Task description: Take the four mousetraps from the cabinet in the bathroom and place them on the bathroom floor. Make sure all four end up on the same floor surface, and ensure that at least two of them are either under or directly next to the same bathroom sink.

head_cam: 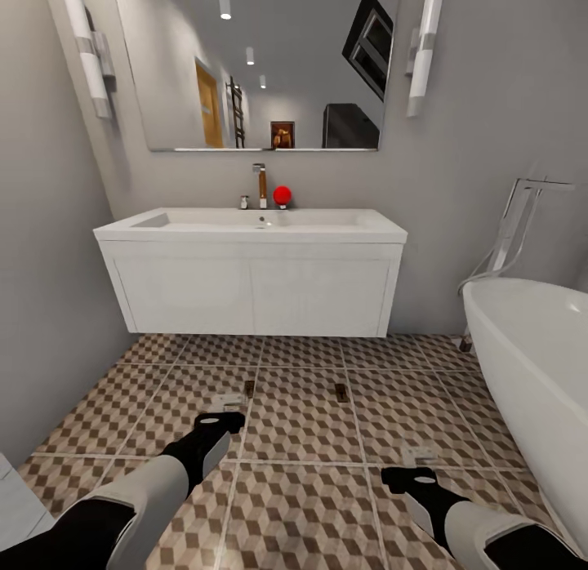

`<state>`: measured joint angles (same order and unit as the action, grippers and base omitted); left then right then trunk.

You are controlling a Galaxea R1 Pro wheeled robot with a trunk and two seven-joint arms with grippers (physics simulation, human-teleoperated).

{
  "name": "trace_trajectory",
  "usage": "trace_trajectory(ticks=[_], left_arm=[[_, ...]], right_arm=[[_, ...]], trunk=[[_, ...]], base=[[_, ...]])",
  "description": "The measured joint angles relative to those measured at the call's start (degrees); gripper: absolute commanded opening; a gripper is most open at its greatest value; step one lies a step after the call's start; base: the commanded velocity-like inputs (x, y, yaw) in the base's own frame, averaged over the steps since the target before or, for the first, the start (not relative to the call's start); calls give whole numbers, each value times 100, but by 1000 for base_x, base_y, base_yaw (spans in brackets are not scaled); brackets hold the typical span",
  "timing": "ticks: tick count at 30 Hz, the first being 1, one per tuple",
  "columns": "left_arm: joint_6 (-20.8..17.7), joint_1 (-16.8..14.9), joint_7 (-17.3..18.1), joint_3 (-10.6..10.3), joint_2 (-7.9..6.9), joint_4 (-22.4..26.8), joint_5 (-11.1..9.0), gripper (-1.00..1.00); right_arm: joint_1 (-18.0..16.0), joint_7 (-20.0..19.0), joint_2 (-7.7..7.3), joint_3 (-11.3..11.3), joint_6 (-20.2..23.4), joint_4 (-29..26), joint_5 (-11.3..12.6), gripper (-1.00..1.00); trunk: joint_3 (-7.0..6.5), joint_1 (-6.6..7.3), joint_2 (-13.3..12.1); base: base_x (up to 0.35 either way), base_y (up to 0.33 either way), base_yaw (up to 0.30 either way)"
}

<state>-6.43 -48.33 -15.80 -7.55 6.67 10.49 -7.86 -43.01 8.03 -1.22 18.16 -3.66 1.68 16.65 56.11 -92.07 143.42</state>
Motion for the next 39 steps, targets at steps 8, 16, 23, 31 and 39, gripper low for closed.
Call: trace_trajectory(ticks=[8, 16, 23, 31, 39], left_arm=[[13, 0, 0, -3, -23, -254, -68, 100], [16, 0, 0, -3, -32, -374, -92, 100], [17, -1, -2, 0, -39, -402, -116, 100], [18, 0, 1, 3, -86, -567, -277, 100], [22, -1, 5, -1, -121, -713, -460, 100]], right_arm=[[22, -16, -3, 1, 41, -1, 0, 100], [27, -26, 5, 2, 53, 1, 1, 100], [27, -34, 8, 2, 55, -1, 1, 100], [28, -39, 13, 5, 56, -1, 1, 100], [31, -39, 2, 0, 57, 4, 2, 100]], trunk=[[0, 0, 0], [0, 0, 0], [0, 0, 0], [0, 0, 0], [0, 0, 0]], base=[[0, 0, 0], [0, 0, 0], [0, 0, 0], [0, 0, 0], [0, 0, 0]])
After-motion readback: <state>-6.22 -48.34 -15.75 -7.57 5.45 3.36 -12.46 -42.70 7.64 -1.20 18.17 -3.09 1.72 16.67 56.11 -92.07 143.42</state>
